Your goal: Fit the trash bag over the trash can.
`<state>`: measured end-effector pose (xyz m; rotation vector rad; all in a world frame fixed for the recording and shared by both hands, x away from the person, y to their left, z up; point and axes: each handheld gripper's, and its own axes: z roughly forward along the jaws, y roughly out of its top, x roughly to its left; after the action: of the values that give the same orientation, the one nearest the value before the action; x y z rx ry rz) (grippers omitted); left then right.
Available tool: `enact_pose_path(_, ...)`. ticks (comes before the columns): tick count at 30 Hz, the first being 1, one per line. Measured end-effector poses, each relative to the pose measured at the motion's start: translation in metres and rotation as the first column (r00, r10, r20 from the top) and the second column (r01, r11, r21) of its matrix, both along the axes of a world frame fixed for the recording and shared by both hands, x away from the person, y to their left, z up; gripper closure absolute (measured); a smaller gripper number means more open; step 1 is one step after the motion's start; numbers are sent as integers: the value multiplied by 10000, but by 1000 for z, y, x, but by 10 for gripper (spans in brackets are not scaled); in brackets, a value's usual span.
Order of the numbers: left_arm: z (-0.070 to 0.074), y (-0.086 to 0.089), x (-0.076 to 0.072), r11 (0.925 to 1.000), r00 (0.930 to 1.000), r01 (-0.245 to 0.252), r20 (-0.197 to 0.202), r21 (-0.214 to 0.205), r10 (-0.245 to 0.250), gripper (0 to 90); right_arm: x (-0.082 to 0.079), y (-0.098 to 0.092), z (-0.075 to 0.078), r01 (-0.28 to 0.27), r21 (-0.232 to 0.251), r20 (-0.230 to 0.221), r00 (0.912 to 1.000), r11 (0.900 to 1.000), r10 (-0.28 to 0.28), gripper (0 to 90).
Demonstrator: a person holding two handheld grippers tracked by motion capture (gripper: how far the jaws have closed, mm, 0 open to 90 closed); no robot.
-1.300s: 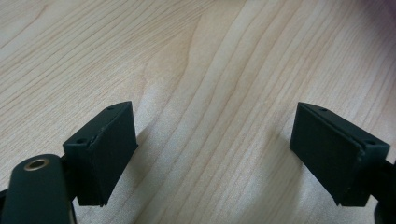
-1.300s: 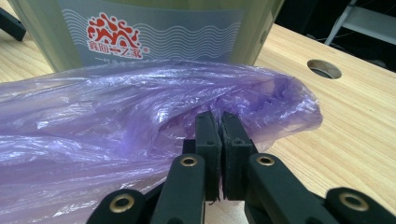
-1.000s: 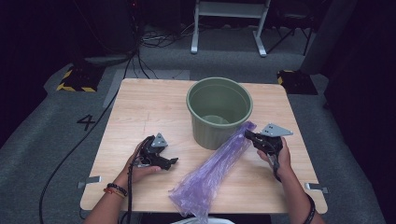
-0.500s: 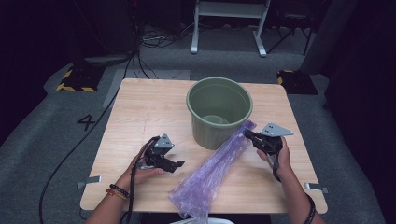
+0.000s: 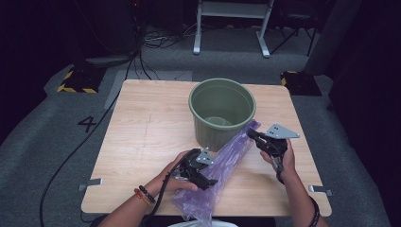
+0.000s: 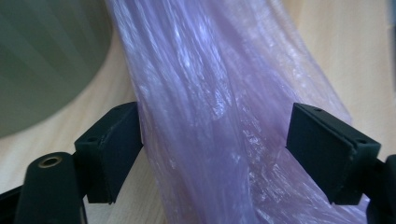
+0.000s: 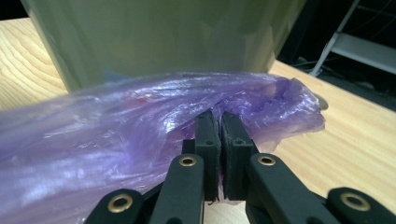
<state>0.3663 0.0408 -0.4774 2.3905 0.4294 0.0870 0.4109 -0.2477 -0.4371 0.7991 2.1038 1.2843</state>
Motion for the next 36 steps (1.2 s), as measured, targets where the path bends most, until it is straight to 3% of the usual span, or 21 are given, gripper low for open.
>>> enact_pose_path(5,-9,-1,9,9995,9986,-204,-492,230,216,237,-2,2,2,-33,17,118,9999,10000,33,873)
enact_pose_path(6,-11,0,10,9990,9986,-312,-429,309,325,294,-3,2,4,-111,110,151,9998,9999,110,873)
enact_pose_path(10,-10,4,13,9987,9983,-452,-345,226,460,362,-7,2,6,-217,132,296,9993,9997,213,873)
enact_pose_path(13,-9,8,14,9995,9991,-265,-339,187,272,466,-13,2,10,-328,189,460,9984,9993,319,873)
enact_pose_path(15,-10,10,14,9998,9994,-179,-285,27,180,606,-21,1,17,-436,237,735,9964,9988,418,872)
enact_pose_path(17,-10,11,15,9998,9997,-168,-158,-77,167,693,-26,0,23,-535,287,969,9940,9982,505,871)
enact_pose_path(20,-7,16,16,9991,9997,-217,53,-356,219,771,-31,1,28,-697,390,1147,9913,9968,648,869)
enact_pose_path(22,-5,20,17,9976,9995,-269,166,-636,280,792,-35,3,33,-875,338,1263,9885,9956,826,864)
enact_pose_path(29,9,30,10,9947,9951,-123,968,-1018,222,859,-44,9,47,-1362,227,1709,9766,9904,1303,857)
enact_pose_path(36,17,38,4,9875,9937,59,1115,-1576,119,865,-57,11,65,-1704,97,2201,9616,9853,1642,861)
